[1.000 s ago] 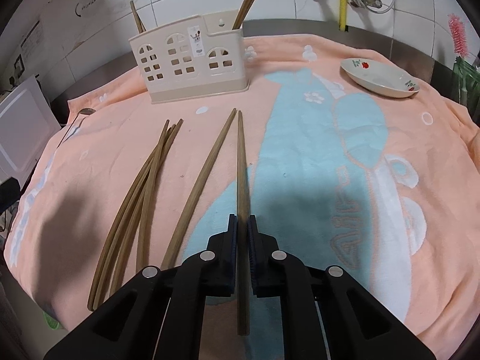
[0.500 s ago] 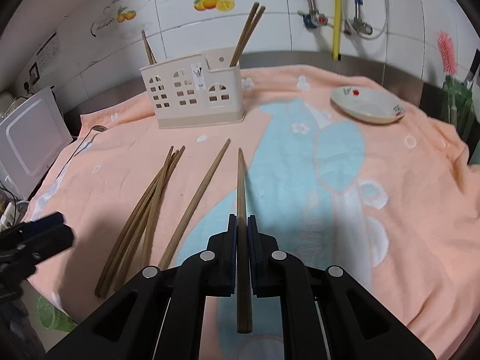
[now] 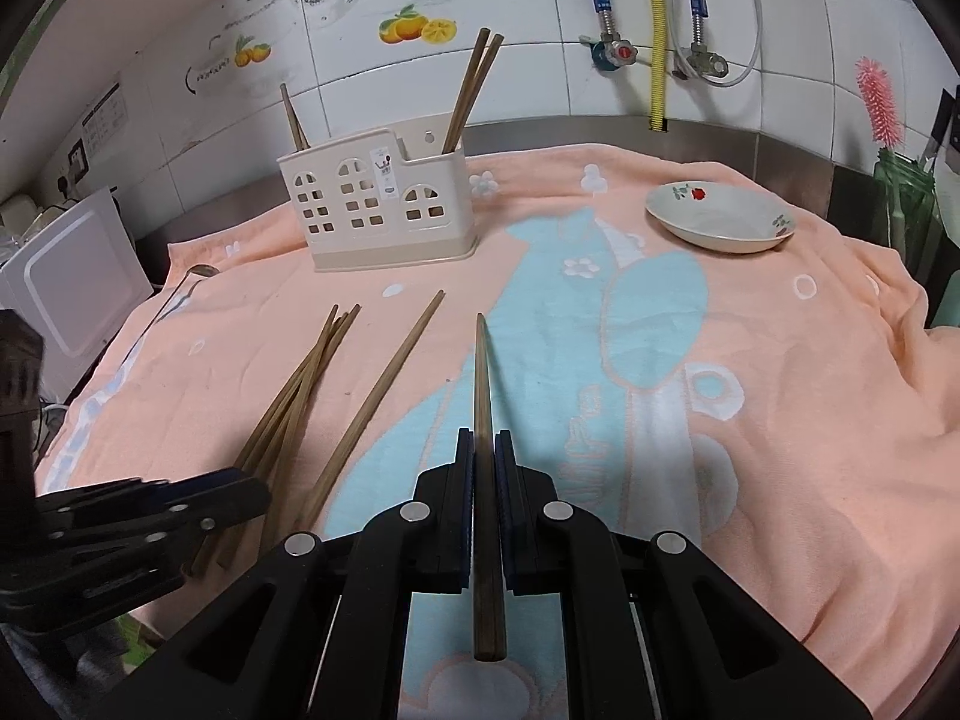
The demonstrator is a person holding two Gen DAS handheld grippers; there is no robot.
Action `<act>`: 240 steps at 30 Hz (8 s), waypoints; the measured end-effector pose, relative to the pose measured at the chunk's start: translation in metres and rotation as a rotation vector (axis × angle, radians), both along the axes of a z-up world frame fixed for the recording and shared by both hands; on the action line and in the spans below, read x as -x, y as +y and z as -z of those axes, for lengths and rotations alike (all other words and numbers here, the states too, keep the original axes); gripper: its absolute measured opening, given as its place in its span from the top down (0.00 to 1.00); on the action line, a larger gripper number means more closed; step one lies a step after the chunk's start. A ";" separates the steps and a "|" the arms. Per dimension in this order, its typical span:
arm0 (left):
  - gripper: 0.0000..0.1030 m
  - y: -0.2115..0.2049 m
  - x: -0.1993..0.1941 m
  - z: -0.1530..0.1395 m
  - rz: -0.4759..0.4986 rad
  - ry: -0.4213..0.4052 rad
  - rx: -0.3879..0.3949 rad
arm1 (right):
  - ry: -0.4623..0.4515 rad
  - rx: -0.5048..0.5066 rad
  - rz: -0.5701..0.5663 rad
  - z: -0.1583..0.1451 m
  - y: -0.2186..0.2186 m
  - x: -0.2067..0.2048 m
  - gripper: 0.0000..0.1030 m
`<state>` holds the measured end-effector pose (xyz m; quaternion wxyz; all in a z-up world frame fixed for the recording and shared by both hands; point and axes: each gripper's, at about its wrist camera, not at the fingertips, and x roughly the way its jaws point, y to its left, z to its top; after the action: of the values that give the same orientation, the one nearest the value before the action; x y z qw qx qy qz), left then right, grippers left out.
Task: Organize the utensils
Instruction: 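Close the left tool on a wooden chopstick while the right tool holds its chopstick, then lift both held chopsticks upright over the beige caddy with both tools, then open both tools to drop the chopsticks into the caddy, then pull both open tools back from the caddy over the remaining chopsticks, then lower the right tool onto a wooden chopstick and close its fingers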
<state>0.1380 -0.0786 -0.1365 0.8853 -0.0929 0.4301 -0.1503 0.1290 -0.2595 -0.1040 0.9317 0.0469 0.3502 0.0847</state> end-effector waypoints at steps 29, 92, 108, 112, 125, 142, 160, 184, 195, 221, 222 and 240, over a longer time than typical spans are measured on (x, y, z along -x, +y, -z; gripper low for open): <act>0.90 -0.016 -0.021 0.011 -0.106 0.051 -0.134 | -0.015 -0.011 -0.005 -0.002 -0.007 0.008 0.93; 0.95 0.077 -0.145 -0.248 -0.088 -0.472 -0.102 | -0.221 0.075 -0.194 -0.214 0.047 -0.180 0.93; 0.95 0.104 -0.226 -0.230 -0.207 -0.427 -0.045 | -0.162 0.089 -0.187 -0.186 0.054 -0.219 0.93; 0.95 0.111 -0.238 -0.210 -0.218 -0.370 -0.037 | -0.142 0.084 -0.186 -0.176 0.054 -0.225 0.93; 0.95 0.119 -0.253 -0.176 -0.213 -0.276 -0.028 | -0.090 0.065 -0.180 -0.153 0.056 -0.240 0.93; 0.76 0.127 -0.239 -0.187 -0.236 -0.291 -0.028 | -0.121 0.042 -0.156 -0.161 0.052 -0.231 0.83; 0.34 0.136 -0.147 -0.190 -0.248 -0.345 -0.046 | -0.210 0.098 -0.154 -0.168 0.049 -0.135 0.56; 0.06 0.144 -0.027 -0.157 -0.306 -0.384 -0.123 | -0.125 0.108 -0.143 -0.095 0.057 -0.043 0.46; 0.05 0.132 0.003 -0.133 -0.292 -0.390 -0.199 | 0.011 0.063 -0.140 -0.034 0.070 -0.024 0.53; 0.05 0.157 0.019 -0.099 -0.343 -0.328 -0.165 | 0.170 -0.013 -0.093 0.025 0.093 -0.035 0.83; 0.05 0.157 0.020 -0.098 -0.340 -0.327 -0.165 | 0.173 -0.012 -0.090 0.026 0.093 -0.036 0.83; 0.05 0.153 0.018 -0.083 -0.333 -0.278 -0.156 | 0.193 0.010 -0.024 0.038 0.093 -0.041 0.91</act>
<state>0.1203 0.0746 -0.0539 0.9531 -0.0724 0.2932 0.0202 0.1703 -0.1665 -0.1422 0.8927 0.0462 0.4392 0.0891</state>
